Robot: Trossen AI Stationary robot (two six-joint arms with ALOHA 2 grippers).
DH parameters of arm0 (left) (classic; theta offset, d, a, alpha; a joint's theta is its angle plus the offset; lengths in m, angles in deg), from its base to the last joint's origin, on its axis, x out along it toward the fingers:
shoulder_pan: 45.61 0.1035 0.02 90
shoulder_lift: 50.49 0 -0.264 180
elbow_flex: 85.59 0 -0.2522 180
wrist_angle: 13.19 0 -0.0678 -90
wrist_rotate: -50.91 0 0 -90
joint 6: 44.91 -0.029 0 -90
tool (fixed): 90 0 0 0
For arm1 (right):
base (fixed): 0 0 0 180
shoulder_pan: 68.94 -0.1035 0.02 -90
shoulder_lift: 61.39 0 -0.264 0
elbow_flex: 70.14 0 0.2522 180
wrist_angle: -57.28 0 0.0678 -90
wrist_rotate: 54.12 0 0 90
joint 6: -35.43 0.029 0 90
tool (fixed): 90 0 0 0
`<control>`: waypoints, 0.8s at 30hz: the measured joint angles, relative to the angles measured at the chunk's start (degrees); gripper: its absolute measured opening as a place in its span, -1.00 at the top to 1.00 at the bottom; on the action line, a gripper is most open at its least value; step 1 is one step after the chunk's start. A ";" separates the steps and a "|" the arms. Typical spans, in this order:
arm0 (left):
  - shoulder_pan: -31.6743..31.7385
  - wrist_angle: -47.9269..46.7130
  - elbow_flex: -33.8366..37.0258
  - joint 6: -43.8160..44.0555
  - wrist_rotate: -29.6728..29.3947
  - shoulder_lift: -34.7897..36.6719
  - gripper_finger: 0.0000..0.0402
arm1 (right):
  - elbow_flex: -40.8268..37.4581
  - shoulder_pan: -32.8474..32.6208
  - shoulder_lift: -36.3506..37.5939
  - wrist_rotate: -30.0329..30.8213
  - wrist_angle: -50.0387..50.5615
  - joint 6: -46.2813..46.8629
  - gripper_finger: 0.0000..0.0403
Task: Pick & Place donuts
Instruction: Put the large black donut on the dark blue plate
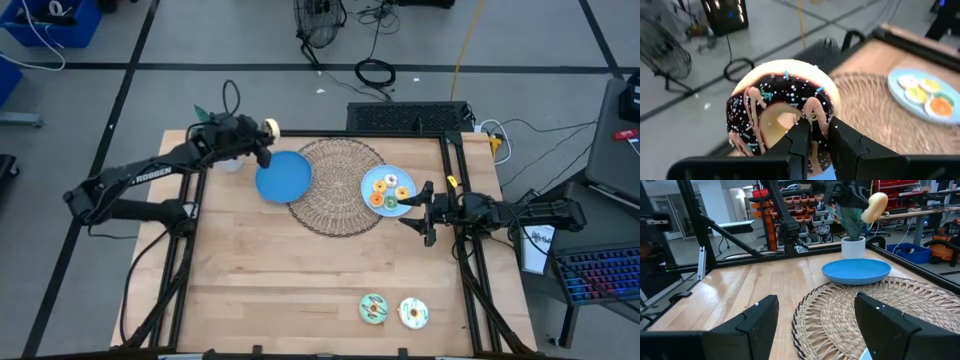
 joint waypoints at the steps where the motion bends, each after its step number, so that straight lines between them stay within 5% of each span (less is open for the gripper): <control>1: -0.55 -1.07 -0.50 0.00 -0.09 -0.31 0.69 | 0.02 0.02 0.00 -0.02 0.00 0.00 -0.20; 24: -10.34 -4.70 -3.32 2.52 -3.38 -16.94 0.69 | 0.01 0.01 0.00 0.00 -0.02 0.00 -0.20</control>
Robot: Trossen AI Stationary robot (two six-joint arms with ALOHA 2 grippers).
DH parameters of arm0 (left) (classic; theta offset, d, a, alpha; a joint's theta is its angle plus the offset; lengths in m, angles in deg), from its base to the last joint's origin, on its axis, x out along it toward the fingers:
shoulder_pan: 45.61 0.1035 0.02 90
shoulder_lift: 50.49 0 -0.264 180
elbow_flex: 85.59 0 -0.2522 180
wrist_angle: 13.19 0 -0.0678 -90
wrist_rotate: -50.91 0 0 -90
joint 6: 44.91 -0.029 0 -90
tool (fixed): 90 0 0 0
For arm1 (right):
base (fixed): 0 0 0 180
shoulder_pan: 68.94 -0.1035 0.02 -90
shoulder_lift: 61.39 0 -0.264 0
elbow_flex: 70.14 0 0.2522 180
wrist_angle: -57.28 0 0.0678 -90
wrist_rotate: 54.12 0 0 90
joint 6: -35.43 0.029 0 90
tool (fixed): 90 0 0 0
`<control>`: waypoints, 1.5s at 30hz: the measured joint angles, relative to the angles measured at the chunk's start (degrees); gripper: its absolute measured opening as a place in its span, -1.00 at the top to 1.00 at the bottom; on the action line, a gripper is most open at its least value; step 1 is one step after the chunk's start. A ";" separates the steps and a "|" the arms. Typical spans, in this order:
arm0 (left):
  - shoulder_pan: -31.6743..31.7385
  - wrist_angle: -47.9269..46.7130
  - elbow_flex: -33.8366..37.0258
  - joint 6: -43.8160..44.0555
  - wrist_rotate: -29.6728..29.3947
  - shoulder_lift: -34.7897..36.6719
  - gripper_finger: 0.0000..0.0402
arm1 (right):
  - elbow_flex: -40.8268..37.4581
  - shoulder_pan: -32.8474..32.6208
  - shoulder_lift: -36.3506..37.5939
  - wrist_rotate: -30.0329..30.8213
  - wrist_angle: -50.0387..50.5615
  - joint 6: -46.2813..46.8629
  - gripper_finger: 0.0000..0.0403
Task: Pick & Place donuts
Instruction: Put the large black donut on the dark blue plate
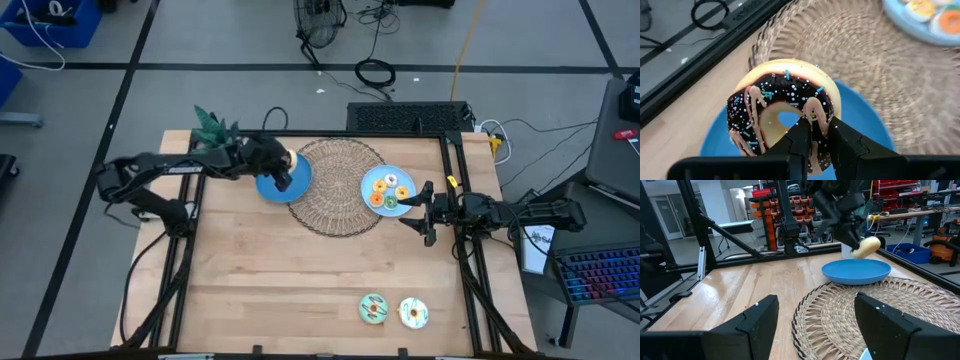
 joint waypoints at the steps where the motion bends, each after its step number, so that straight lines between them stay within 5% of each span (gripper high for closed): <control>1: 0.02 -0.12 0.02 0.02 -0.83 -0.55 0.69 | -0.01 0.01 0.01 -0.01 0.01 0.00 -0.20; 31: 2.00 -4.22 0.02 4.84 -4.10 -2.72 0.69 | 0.00 0.00 0.00 -0.01 0.01 0.01 -0.20; 45: 1.99 1.07 0.04 4.96 -2.70 -9.50 0.69 | 0.01 0.00 -0.02 0.00 0.02 0.01 -0.20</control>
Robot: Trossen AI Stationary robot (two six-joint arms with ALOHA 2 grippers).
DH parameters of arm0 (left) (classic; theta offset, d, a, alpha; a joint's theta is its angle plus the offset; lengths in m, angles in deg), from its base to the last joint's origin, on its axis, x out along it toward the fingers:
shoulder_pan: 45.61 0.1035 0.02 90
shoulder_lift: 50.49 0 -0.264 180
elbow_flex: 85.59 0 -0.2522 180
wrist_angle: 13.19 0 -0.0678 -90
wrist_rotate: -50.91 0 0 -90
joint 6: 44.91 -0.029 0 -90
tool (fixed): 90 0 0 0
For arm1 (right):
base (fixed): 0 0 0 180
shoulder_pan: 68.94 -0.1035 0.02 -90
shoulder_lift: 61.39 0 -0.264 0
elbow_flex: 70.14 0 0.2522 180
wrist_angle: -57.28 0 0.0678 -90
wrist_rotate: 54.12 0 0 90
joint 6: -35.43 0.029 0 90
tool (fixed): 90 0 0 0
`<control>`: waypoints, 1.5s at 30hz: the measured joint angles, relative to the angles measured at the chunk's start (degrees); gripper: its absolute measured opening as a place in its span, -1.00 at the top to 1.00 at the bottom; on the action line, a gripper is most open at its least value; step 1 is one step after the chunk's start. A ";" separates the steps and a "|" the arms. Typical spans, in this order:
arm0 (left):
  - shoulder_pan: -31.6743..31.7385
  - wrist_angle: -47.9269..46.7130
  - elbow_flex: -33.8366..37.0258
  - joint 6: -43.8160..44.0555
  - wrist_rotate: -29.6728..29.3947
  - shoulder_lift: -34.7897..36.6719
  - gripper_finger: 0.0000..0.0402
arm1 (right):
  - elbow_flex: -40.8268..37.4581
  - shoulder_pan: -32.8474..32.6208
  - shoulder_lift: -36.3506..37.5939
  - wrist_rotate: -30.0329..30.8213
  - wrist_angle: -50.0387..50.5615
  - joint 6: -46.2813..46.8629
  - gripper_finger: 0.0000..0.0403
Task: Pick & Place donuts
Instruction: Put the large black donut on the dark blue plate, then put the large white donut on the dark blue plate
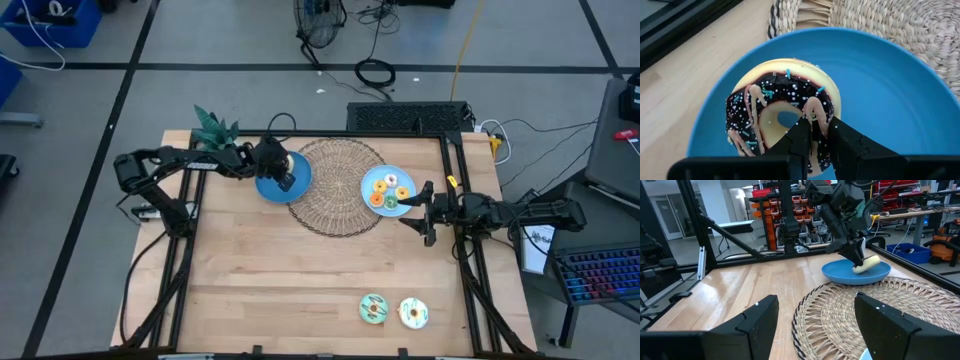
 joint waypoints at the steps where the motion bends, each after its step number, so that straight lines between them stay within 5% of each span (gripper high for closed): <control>1: 0.00 -0.02 0.00 0.00 0.00 0.15 0.69 | -0.01 0.01 0.02 0.00 -0.01 -0.01 -0.20; 16: 0.00 0.00 0.00 -0.48 0.00 0.50 0.62 | 0.00 0.01 0.02 -0.02 -0.02 -0.01 -0.20; 30: 0.00 1.81 0.00 -3.57 -0.02 1.86 -0.37 | 0.00 0.00 0.01 0.00 0.00 -0.01 -0.20; 39: -0.10 1.55 -0.01 -1.73 1.14 17.63 -0.63 | -0.01 0.00 0.02 -0.01 -0.01 -0.01 -0.20; 45: -0.22 0.82 -0.02 -0.66 12.00 33.41 -0.67 | -0.01 -0.01 0.02 0.00 -0.02 -0.01 -0.20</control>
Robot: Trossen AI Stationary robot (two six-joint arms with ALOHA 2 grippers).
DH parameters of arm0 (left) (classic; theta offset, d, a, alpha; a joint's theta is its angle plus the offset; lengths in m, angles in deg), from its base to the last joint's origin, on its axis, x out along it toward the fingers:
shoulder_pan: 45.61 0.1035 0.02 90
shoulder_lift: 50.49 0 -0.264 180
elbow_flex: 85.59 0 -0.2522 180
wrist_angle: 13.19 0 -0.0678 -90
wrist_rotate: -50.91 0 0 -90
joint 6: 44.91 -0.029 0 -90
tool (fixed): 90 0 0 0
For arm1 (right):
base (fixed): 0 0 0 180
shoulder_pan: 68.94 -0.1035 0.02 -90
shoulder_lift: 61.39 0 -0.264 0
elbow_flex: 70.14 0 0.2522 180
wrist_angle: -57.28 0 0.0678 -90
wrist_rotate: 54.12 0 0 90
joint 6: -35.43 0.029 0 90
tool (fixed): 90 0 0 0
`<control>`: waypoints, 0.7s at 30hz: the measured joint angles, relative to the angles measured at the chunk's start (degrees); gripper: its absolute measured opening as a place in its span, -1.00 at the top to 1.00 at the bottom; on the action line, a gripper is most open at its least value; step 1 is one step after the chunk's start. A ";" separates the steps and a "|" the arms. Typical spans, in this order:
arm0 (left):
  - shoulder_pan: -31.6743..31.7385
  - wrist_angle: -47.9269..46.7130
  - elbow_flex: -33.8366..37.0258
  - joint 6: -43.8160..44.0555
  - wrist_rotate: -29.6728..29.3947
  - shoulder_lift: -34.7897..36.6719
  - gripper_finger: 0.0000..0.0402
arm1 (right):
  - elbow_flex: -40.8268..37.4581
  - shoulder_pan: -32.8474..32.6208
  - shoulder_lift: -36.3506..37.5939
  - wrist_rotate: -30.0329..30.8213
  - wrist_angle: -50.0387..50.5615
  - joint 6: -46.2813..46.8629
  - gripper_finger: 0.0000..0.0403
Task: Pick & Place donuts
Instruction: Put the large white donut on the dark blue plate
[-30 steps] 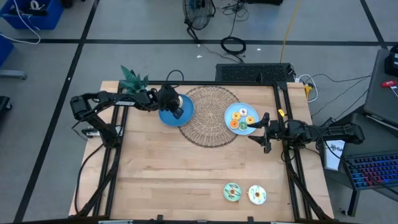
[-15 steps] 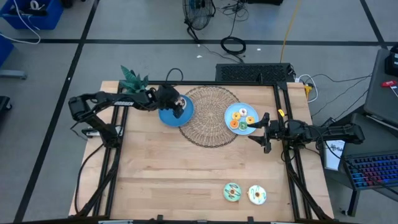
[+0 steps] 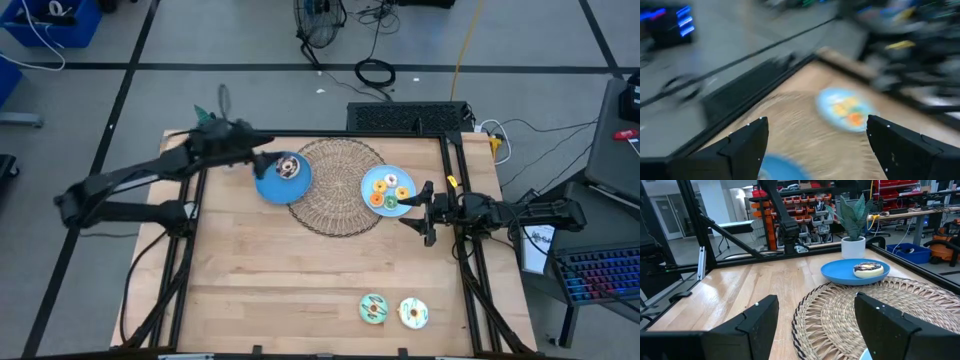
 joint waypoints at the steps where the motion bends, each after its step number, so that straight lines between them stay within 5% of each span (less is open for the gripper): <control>1: 0.00 -0.41 0.00 -1.32 3.19 2.67 -0.67 | 0.01 0.02 0.00 -0.02 0.00 0.00 -0.20; 6: -0.64 -4.62 -0.04 -11.08 12.70 15.98 -0.67 | 0.01 0.00 -0.01 -0.01 0.01 0.01 -0.20; 14: -1.93 -8.22 7.27 -9.59 2.20 32.23 -0.67 | -0.01 0.01 -0.01 0.00 0.01 0.00 -0.20; 21: -2.55 9.17 26.41 -5.62 -1.31 41.01 -0.67 | -0.01 -0.01 0.00 0.00 0.00 0.00 -0.20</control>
